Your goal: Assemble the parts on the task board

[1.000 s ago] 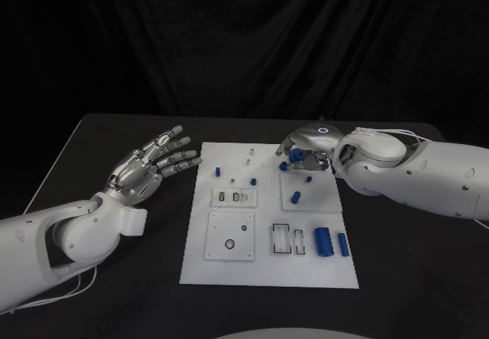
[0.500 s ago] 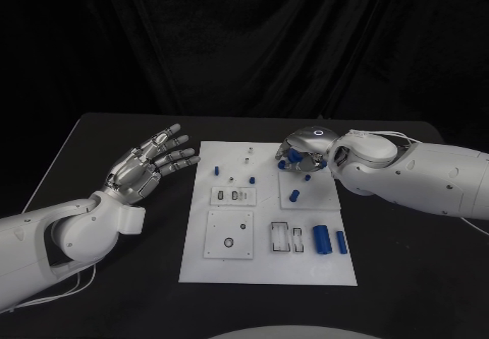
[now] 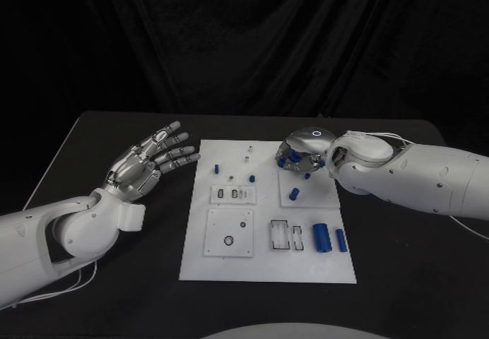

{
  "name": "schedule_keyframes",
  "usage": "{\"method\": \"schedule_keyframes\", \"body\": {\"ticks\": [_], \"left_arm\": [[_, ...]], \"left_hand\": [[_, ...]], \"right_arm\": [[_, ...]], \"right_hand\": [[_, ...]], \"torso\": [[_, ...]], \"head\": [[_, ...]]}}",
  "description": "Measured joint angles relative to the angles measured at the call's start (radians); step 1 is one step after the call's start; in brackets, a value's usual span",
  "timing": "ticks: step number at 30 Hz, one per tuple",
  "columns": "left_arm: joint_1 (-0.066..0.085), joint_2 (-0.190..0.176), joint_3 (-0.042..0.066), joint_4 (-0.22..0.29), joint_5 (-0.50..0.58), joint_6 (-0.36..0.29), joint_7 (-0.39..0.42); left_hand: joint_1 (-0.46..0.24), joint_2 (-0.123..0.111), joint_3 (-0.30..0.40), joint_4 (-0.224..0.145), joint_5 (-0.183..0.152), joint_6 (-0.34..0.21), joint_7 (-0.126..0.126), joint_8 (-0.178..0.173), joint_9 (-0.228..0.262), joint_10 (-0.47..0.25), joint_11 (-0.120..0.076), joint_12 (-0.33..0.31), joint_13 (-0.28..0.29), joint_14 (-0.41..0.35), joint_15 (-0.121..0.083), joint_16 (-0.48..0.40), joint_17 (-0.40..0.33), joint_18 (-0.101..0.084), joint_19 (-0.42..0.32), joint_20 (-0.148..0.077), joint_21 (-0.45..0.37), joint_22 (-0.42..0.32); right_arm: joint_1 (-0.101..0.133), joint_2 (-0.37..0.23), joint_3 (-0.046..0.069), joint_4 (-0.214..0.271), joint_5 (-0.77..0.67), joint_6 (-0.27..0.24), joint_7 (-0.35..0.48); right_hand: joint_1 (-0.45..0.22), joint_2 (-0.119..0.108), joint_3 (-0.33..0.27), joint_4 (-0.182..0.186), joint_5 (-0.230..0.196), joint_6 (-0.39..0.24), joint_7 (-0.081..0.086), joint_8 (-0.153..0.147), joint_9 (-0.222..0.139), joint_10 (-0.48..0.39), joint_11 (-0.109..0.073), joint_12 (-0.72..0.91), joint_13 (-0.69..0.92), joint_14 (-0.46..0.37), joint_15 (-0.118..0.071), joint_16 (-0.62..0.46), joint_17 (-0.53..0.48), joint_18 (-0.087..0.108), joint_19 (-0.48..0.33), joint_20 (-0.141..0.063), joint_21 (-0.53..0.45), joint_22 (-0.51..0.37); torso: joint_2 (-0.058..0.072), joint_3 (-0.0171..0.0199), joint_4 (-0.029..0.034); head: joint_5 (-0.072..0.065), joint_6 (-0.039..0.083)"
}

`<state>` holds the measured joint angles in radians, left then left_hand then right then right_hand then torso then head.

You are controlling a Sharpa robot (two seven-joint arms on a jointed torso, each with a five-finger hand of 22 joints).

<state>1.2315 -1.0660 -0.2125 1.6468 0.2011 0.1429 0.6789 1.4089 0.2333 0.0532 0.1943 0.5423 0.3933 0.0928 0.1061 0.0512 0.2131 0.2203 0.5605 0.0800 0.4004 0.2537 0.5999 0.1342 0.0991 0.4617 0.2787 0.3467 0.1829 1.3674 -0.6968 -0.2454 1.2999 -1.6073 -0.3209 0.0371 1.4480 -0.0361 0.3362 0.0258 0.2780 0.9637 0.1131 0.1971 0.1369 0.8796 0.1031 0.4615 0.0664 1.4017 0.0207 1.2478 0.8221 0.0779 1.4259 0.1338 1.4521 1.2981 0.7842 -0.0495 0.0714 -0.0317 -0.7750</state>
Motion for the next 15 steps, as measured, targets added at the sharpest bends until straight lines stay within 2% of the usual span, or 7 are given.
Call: {"method": "schedule_keyframes", "body": {"ticks": [3, 8, 10, 15], "left_arm": [[0.0, 0.0, 0.0, 0.0, 0.0, 0.002, 0.0], [0.0, -0.003, 0.0, 0.0, 0.001, 0.004, 0.0], [0.0, -0.004, 0.0, 0.0, 0.002, 0.004, 0.0], [0.0, -0.005, 0.0, -0.002, 0.005, 0.004, 0.0]], "left_hand": [[0.0, 0.0, 0.002, -0.002, 0.0, 0.0, 0.0, 0.0, 0.0, 0.0, 0.0, 0.0, 0.0, 0.0, 0.0, 0.0, 0.0, 0.0, 0.0, 0.0, 0.003, 0.0], [0.0, 0.0, 0.003, -0.003, 0.0, 0.0, 0.0, 0.0, 0.0, 0.0, 0.0, 0.0, 0.0, 0.0, 0.0, 0.0, 0.0, 0.0, 0.0, 0.0, 0.004, 0.0], [0.0, 0.0, 0.003, -0.003, 0.0, 0.0, 0.0, 0.0, 0.0, 0.0, 0.0, 0.0, 0.0, 0.0, 0.0, 0.0, 0.0, 0.0, 0.0, 0.0, 0.004, 0.0], [0.0, 0.0, 0.008, -0.003, 0.0, 0.0, 0.0, 0.0, 0.0, 0.004, 0.004, 0.0, 0.0, 0.0, 0.0, 0.0, -0.001, 0.0, 0.0, 0.0, 0.004, 0.0]], "right_arm": [[-0.002, -0.004, -0.001, 0.001, 0.002, -0.025, 0.013], [0.007, -0.018, -0.003, 0.014, 0.014, -0.077, 0.032], [0.026, -0.019, -0.003, 0.023, 0.024, -0.091, 0.036], [0.08, -0.005, 0.0, 0.037, 0.048, -0.101, 0.035]], "right_hand": [[0.011, -0.003, 0.012, -0.006, -0.008, 0.036, 0.008, 0.017, 0.003, 0.065, -0.017, 0.0, 0.0, 0.017, -0.017, 0.019, 0.034, 0.0, 0.006, -0.017, 0.0, 0.01], [0.019, -0.011, 0.009, -0.001, -0.035, 0.057, -0.007, 0.037, 0.002, 0.114, -0.032, -0.02, -0.001, 0.026, -0.026, 0.023, 0.061, -0.001, 0.015, -0.025, 0.006, 0.01], [0.018, -0.011, 0.003, 0.005, -0.04, 0.057, -0.007, 0.037, 0.002, 0.116, -0.034, -0.025, -0.001, 0.029, -0.029, 0.027, 0.069, -0.016, 0.018, -0.029, 0.007, 0.01], [0.004, -0.009, 0.0, 0.016, -0.054, 0.057, -0.007, 0.04, 0.002, 0.119, -0.03, -0.045, -0.002, 0.029, -0.029, 0.027, 0.072, -0.016, 0.018, -0.029, 0.011, 0.01]], "torso": [[0.0, 0.0, 0.0001], [-0.001, 0.0, 0.0002], [-0.001, 0.0, 0.0004], [-0.001, -0.0002, 0.0012]], "head": [[0.002, -0.001], [0.009, -0.001], [0.01, 0.0], [0.014, 0.0]]}}
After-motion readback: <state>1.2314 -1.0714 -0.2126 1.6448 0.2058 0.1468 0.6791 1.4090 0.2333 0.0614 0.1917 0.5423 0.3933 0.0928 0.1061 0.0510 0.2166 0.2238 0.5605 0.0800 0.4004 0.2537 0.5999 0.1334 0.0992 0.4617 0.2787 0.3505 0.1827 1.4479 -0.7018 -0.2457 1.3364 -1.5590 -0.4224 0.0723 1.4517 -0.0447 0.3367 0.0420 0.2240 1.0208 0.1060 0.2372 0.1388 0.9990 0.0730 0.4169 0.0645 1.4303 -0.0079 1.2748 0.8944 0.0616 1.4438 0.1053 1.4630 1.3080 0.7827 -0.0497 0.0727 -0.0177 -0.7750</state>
